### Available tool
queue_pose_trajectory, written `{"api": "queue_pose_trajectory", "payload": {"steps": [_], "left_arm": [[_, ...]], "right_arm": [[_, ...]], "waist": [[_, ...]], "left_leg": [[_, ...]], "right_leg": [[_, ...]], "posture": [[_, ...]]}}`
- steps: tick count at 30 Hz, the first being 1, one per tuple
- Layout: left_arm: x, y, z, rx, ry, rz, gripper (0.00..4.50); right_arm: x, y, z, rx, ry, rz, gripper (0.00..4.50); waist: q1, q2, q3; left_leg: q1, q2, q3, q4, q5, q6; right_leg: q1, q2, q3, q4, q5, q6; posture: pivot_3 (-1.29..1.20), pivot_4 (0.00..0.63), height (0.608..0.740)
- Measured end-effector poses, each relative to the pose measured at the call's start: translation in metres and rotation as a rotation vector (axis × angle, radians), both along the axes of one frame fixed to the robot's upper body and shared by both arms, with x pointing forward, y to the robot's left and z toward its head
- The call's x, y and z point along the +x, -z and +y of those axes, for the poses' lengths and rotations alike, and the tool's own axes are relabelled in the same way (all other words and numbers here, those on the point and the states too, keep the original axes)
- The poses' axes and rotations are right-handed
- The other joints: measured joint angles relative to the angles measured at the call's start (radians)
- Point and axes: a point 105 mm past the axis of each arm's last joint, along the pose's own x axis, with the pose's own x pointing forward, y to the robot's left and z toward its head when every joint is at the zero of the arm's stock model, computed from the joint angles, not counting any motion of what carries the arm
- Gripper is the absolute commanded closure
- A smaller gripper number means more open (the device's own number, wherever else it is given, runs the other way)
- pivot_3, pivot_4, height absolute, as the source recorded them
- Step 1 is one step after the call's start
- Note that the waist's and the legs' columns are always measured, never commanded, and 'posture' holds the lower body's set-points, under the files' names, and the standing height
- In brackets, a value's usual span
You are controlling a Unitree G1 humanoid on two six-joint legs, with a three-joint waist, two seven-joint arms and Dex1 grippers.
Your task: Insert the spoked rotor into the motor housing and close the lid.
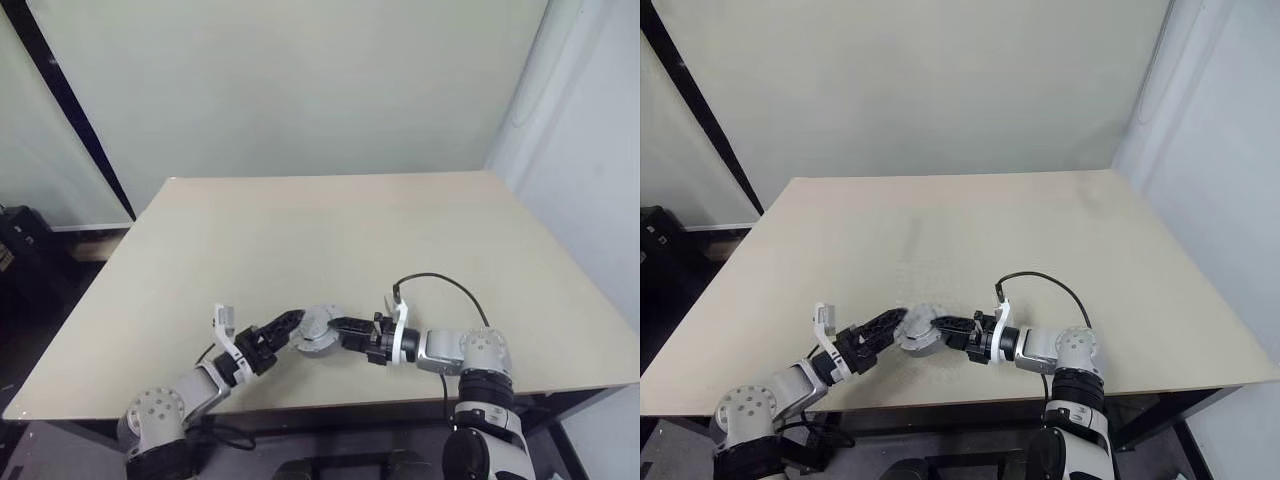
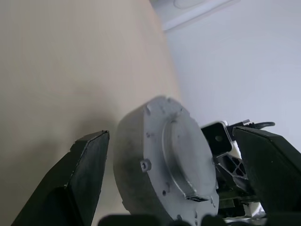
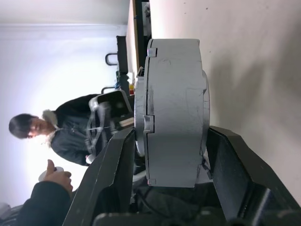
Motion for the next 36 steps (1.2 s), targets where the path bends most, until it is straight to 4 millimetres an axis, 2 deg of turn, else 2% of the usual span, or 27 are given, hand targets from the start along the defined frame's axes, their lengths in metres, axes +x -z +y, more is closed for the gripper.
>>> {"api": "queue_pose_trajectory", "payload": {"steps": [6,16,19,22,24,34,36], "left_arm": [[-0.001,0.008,-0.010,-0.093,0.001,0.058,0.00],[0.000,0.006,-0.020,-0.225,-0.004,0.080,0.00],[0.000,0.005,-0.021,-0.235,0.000,0.082,0.84],[-0.002,0.007,-0.021,-0.240,0.002,0.091,1.89],[-0.002,0.003,-0.019,-0.267,0.000,0.074,2.33],[-0.001,0.000,-0.016,-0.293,-0.025,0.058,2.36],[0.000,0.000,-0.015,-0.304,-0.034,0.056,2.36]], "right_arm": [[-0.001,-0.005,0.002,0.017,-0.015,-0.013,2.41],[-0.003,-0.005,0.004,0.007,-0.031,-0.015,2.41],[-0.003,-0.004,0.004,0.001,-0.031,-0.014,2.41],[-0.003,-0.007,0.005,0.017,-0.031,-0.019,2.41],[-0.003,-0.008,0.004,0.028,-0.028,-0.021,2.41],[0.000,-0.013,0.009,0.016,-0.026,-0.065,2.41],[0.002,-0.014,0.010,0.008,-0.021,-0.083,1.70]], "waist": [[0.000,0.000,0.000],[0.000,0.000,0.000],[0.000,0.000,0.000],[0.000,0.000,0.000],[0.000,0.000,0.000],[-0.004,0.000,0.000],[-0.005,0.000,0.000]], "left_leg": [[0.000,0.000,0.000,0.000,0.000,0.000],[0.000,0.000,0.000,0.000,0.000,0.000],[0.000,0.000,0.000,0.000,0.000,0.000],[0.000,0.000,0.000,0.000,0.000,0.000],[0.000,0.000,0.000,0.000,0.000,0.000],[0.000,0.000,0.000,0.000,0.000,0.000],[0.000,0.000,0.000,0.000,0.000,0.000]], "right_leg": [[0.000,0.000,0.000,0.000,0.000,0.000],[0.000,0.000,0.000,0.000,0.000,0.000],[0.000,0.000,0.000,0.000,0.000,0.000],[0.000,0.000,0.000,0.000,0.000,0.000],[0.000,0.000,0.000,0.000,0.000,0.000],[0.000,0.000,0.000,0.000,0.000,0.000],[0.000,0.000,0.000,0.000,0.000,0.000]], "posture": [[0.00,0.000,0.740],[0.00,0.000,0.740],[0.00,0.000,0.740],[0.00,0.000,0.740],[0.00,0.000,0.740],[0.00,0.000,0.740],[0.00,0.000,0.740]]}}
